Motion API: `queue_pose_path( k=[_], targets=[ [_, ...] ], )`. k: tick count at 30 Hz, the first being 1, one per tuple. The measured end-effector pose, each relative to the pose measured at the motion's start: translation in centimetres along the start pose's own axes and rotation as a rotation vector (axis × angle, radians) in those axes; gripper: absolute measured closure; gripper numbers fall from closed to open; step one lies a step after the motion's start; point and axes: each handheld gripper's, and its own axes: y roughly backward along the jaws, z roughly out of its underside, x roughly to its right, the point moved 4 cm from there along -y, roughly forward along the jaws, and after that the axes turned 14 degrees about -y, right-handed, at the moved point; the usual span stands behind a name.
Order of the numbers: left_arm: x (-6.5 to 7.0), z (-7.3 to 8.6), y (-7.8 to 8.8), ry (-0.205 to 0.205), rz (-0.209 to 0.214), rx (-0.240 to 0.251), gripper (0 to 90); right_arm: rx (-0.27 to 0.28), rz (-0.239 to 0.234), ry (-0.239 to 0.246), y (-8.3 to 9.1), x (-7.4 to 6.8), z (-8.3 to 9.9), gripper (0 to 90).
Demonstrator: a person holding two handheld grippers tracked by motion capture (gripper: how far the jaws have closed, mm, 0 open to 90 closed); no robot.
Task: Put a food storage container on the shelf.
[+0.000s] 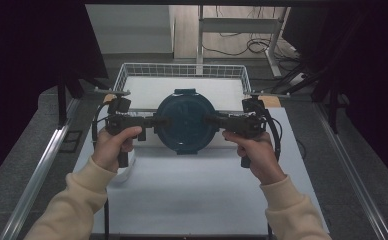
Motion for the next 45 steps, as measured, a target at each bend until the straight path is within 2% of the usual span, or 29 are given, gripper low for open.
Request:
queue_pose_path(
  k=[5, 11, 25, 31, 39, 45],
  targets=[
    [-0.7, -1.3, -0.1, 0.007, -0.002, 0.003, 41.3, 0.009, -0.007, -0.013, -0.4, 0.1, -1.2, 42.9],
    [-2.2, -3.6, -0.1, 0.020, 0.012, 0.015, 41.5, 0.015, -0.006, -0.015, -1.3, 0.0, -3.2, 43.1],
    [-3.7, -6.4, -0.6, 0.026, 0.017, 0.007, 41.6, 0.014, -0.003, -0.016, -2.1, 0.1, -6.4, 43.1],
    [-4.5, -7.7, -1.2, 0.039, 0.027, 0.008, 41.4, 0.015, 0.013, -0.015, -2.4, 0.2, -7.9, 43.0],
    [-5.8, -8.7, -1.7, 0.041, 0.020, -0.004, 41.3, 0.007, 0.010, -0.030, -3.3, 1.0, -9.2, 43.0],
    [-7.2, -8.4, -2.3, 0.072, 0.009, -0.014, 40.9, -0.011, 0.011, -0.054, -4.5, 2.0, -9.5, 43.0]
  ],
)
